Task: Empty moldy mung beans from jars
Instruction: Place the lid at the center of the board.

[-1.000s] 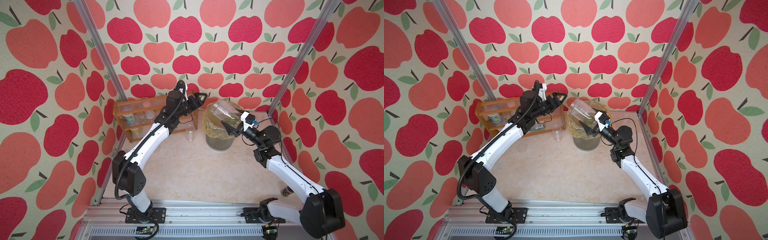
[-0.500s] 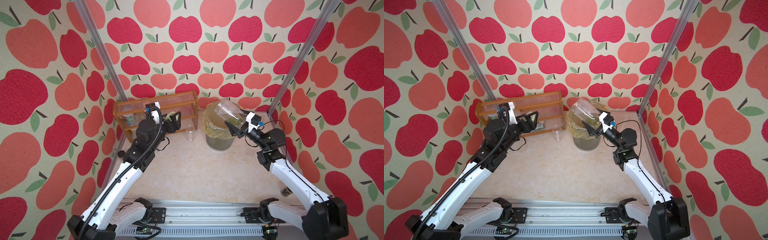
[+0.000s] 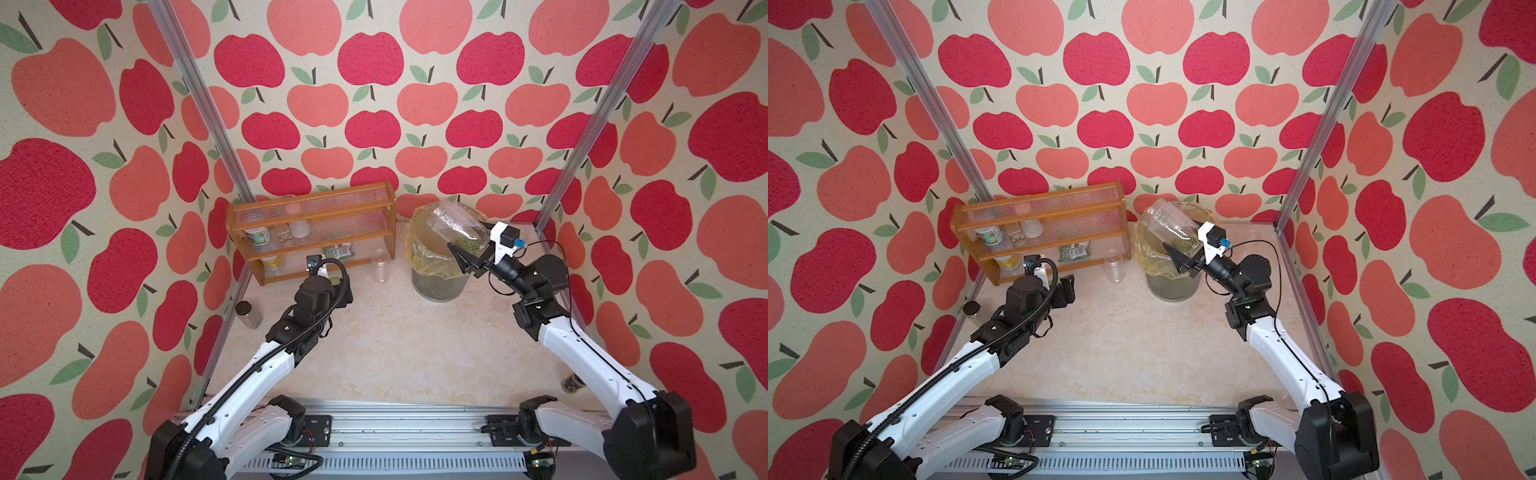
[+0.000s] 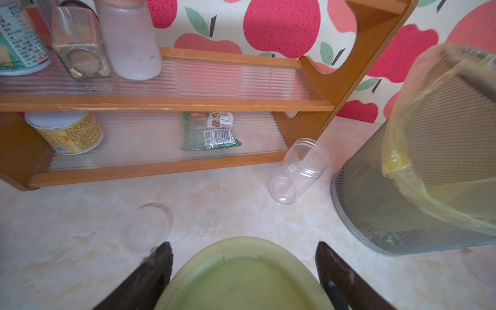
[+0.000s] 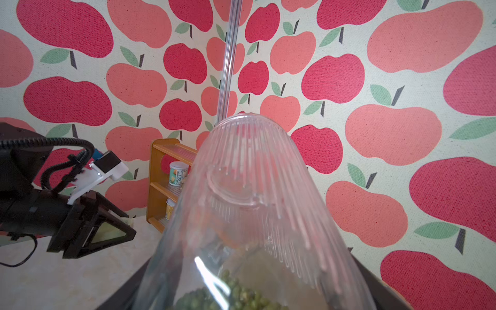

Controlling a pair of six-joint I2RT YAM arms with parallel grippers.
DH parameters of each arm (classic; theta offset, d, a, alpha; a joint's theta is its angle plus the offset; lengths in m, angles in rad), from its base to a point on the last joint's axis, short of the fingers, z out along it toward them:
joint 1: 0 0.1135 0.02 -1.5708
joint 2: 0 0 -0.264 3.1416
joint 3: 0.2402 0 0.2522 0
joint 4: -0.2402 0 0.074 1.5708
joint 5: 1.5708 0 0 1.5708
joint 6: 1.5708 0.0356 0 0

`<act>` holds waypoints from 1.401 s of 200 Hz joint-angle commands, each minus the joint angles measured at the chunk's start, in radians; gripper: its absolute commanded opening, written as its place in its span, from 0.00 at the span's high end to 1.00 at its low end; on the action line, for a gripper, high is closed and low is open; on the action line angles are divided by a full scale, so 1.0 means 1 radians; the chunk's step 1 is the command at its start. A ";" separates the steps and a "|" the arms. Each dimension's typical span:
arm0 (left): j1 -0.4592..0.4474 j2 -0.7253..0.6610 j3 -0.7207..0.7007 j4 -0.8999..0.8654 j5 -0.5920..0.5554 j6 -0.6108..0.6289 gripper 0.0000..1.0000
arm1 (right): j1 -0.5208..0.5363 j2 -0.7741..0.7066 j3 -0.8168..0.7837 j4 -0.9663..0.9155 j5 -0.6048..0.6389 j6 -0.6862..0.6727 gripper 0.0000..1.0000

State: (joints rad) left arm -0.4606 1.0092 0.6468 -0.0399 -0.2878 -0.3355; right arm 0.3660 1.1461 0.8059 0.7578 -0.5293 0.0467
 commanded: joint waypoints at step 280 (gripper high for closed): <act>-0.095 0.193 0.412 0.314 0.468 -0.440 0.00 | -0.006 0.003 0.018 0.111 0.080 0.033 0.59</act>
State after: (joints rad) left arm -0.5217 1.1366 0.9939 0.1268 0.0914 -0.6922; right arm 0.3660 1.1576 0.8070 0.7334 -0.4614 0.0547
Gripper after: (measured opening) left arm 0.996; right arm 0.840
